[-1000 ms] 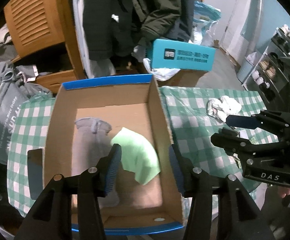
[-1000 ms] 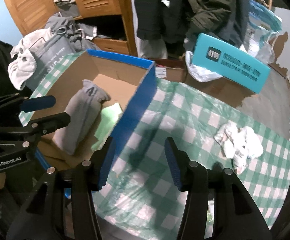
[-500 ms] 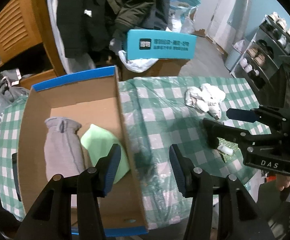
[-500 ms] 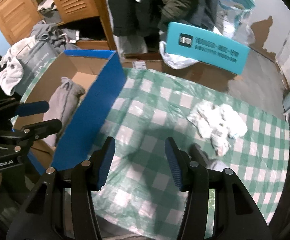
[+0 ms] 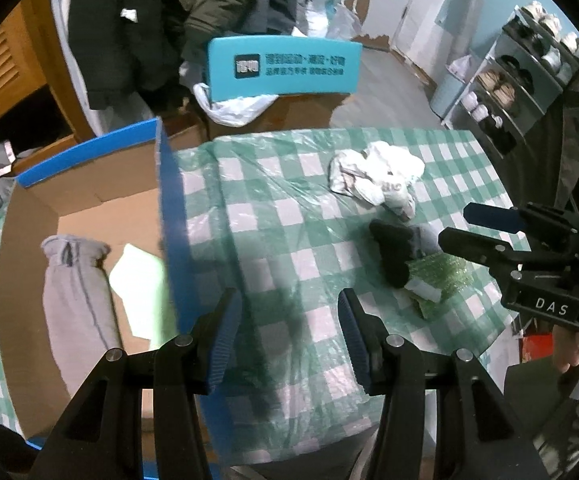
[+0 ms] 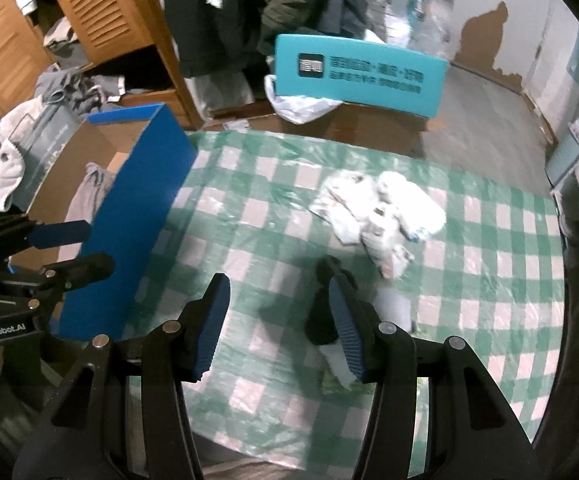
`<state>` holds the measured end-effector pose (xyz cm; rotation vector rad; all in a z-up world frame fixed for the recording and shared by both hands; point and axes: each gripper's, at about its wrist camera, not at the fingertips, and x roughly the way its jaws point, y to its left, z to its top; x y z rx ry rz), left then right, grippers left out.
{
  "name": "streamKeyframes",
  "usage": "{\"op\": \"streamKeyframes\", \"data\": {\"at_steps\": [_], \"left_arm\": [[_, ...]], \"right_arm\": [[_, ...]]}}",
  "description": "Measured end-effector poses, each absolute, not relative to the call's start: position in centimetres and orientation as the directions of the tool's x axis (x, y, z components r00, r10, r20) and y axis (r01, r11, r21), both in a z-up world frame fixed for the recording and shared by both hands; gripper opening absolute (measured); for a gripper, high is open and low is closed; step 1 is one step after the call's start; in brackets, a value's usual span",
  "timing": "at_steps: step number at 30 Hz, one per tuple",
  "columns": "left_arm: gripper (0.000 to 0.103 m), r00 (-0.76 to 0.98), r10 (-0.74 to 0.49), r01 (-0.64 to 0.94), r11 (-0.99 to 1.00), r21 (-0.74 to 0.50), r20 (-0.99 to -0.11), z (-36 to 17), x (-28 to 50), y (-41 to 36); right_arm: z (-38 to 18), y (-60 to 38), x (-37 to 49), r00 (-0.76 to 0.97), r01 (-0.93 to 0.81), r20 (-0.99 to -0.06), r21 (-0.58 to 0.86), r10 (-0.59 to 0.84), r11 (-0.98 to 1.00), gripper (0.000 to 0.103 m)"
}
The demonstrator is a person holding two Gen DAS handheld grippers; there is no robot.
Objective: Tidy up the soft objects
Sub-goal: 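Move both tools back over the green mesh scrubber on the table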
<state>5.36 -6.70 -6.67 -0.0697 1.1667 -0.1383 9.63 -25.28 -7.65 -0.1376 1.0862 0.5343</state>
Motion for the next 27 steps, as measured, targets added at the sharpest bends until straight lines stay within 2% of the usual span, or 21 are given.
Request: {"op": "streamKeyframes", "data": {"at_steps": [15,27], "left_arm": [[0.051,0.301,-0.164,0.123,0.984,-0.132,-0.939,-9.7,7.2,-11.3],[0.052,0.263,-0.165,0.151,0.980,-0.129,-0.951,-12.3,8.6,-14.1]], "right_arm": [[-10.6,-31.3,10.5,0.352,-0.368,-0.897,0.131,0.268,0.921,0.052],[-15.4,-35.0,11.4,0.272,-0.275,-0.939,0.133,0.210,0.952,0.054]]}}
